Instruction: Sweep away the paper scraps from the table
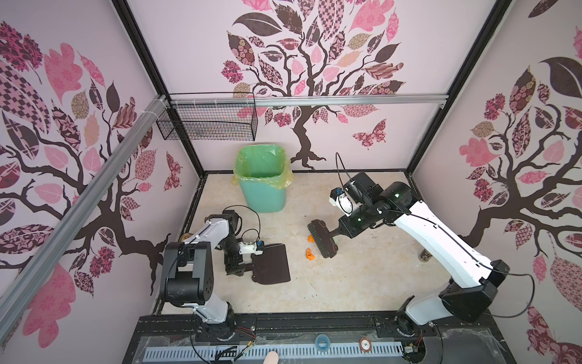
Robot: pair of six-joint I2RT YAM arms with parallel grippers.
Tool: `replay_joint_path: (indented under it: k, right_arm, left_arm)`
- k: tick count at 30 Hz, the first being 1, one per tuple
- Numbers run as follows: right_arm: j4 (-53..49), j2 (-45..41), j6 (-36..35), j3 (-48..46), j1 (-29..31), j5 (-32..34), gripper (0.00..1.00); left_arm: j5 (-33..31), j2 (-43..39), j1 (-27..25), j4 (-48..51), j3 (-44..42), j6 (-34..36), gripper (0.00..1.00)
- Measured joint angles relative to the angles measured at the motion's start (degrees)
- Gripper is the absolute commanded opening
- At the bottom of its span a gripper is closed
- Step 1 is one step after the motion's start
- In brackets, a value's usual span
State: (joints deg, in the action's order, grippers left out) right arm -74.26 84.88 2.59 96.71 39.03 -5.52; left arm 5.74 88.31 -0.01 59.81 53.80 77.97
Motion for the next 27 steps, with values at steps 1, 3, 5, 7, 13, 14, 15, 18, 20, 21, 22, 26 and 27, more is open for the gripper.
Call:
replay_joint_path:
  k: [1,3,5,7,13,14,15,18,20,21,22,26,27]
  right_arm:
    - [0.09,-0.09,0.0,-0.66,-0.13,0.04,0.0]
    - [0.28,-0.37,0.0,-1.57,-0.35,0.37,0.0]
    - [0.94,-1.14,0.02,-2.56,-0.52,0.48,0.0]
    - [1.66,-2.47,0.02,-3.85,-0.63,0.68,0.0]
    - [2.82,-5.57,-0.09,-6.75,-1.31,0.85,0.0]
    - [3.02,-5.81,-0.17,-7.13,-1.44,0.85,0.0]
    - [3.17,-6.01,-0.24,-7.52,-1.64,0.83,0.0]
    - [3.74,-6.1,-0.46,-8.52,-2.05,0.83,0.0]
    - [4.0,-6.1,-0.46,-8.94,-2.12,0.81,0.0]
    - [4.02,-6.12,-0.46,-9.03,-2.12,0.81,0.0]
    - [4.02,-6.12,-0.46,-9.05,-2.1,0.79,0.0]
    - [4.02,-6.43,-0.44,-9.05,-2.16,0.83,0.0]
    - [4.02,-6.54,-0.44,-9.05,-2.19,0.83,0.0]
  left_arm:
    - [0.2,-2.78,0.02,-0.7,-0.48,0.04,0.87]
    - [1.03,-8.61,0.0,-2.38,-2.32,0.2,0.6]
    - [1.95,-14.84,-0.04,-3.65,-4.83,0.07,0.22]
    - [3.08,-20.57,-0.04,-4.11,-7.19,0.04,0.13]
    - [5.75,-29.31,-0.39,-1.68,-12.44,1.36,0.3]
    - [5.68,-28.92,-0.42,-1.46,-13.33,1.55,0.29]
    - [5.44,-27.87,-0.44,-1.4,-14.36,1.62,0.29]
    - [4.22,-23.15,-0.46,-1.53,-16.15,1.77,0.29]
    - [3.67,-20.48,-0.46,-2.16,-16.22,1.77,0.29]
    - [3.48,-19.63,-0.46,-2.91,-16.22,1.75,0.28]
    - [3.39,-19.12,-0.46,-3.65,-16.24,1.79,0.28]
    - [3.17,-17.99,-0.48,-6.47,-16.65,2.16,0.24]
    - [2.91,-17.46,-0.48,-7.23,-16.87,2.4,0.23]
